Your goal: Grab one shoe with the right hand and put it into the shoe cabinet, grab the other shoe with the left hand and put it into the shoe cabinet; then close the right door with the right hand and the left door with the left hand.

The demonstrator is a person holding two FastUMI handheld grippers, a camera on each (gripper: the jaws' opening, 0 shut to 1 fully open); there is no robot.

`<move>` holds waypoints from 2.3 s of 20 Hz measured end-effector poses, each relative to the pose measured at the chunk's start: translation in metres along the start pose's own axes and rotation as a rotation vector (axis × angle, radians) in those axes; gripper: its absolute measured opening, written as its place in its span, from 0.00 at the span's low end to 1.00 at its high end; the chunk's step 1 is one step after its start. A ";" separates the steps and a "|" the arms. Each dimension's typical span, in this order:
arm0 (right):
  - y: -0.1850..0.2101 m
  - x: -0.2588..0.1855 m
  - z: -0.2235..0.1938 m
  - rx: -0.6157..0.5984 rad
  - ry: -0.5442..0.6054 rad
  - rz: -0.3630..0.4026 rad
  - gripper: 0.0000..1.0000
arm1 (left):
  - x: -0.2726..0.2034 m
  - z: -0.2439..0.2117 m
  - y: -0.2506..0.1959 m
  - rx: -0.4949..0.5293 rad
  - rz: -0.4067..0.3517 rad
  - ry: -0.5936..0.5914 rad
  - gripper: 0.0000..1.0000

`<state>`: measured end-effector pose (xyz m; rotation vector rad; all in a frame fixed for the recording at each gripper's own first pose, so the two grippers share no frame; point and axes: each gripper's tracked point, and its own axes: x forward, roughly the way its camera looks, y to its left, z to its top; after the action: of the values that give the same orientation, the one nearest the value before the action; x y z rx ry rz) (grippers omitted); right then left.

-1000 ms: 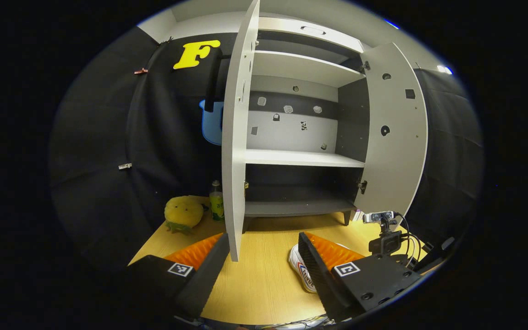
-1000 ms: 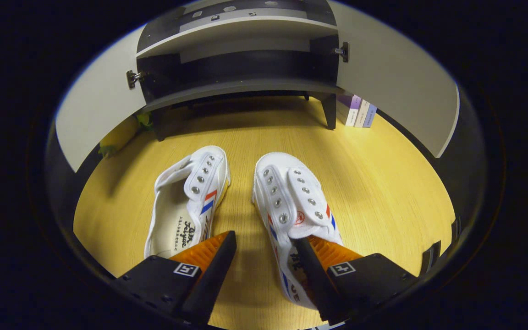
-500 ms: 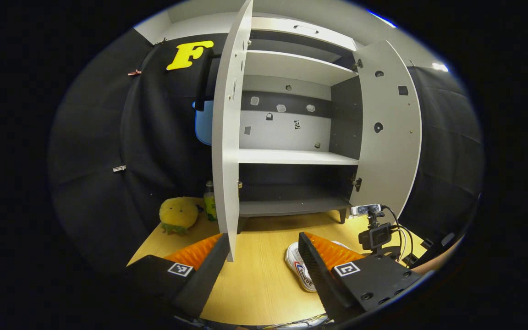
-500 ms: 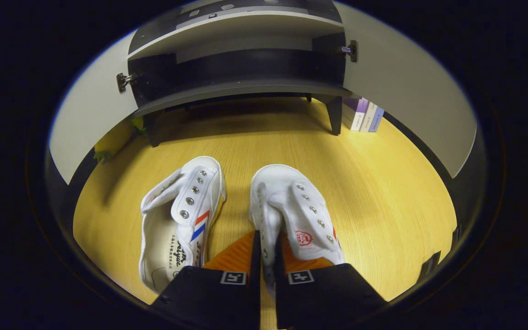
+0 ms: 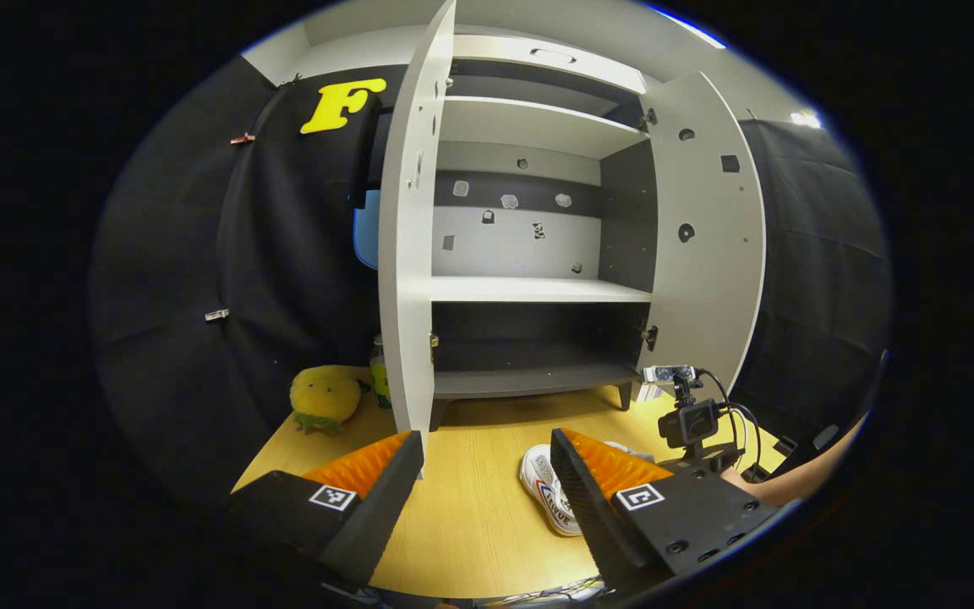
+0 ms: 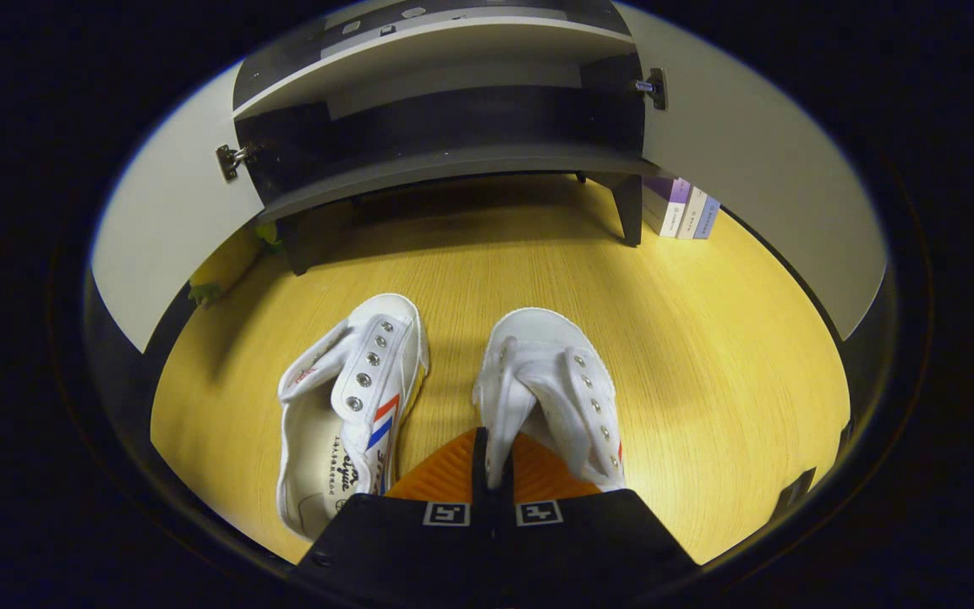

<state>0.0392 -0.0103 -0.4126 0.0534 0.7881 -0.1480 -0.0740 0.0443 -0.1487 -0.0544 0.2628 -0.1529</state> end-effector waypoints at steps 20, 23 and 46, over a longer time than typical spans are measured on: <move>0.056 -0.185 0.220 -0.126 -0.444 0.076 0.05 | 0.013 0.041 -0.024 0.077 -0.112 -0.149 0.95; 0.072 -0.201 0.259 -0.133 -0.501 0.103 0.05 | 0.014 0.046 -0.026 0.036 -0.116 -0.154 0.95; 0.080 -0.045 0.525 -0.279 -0.522 0.067 0.05 | 0.030 0.061 -0.001 -0.031 0.175 -0.146 0.95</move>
<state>0.3887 0.0199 -0.0119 -0.2160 0.2797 0.0155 -0.0292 0.0409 -0.0972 -0.0732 0.1234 0.0292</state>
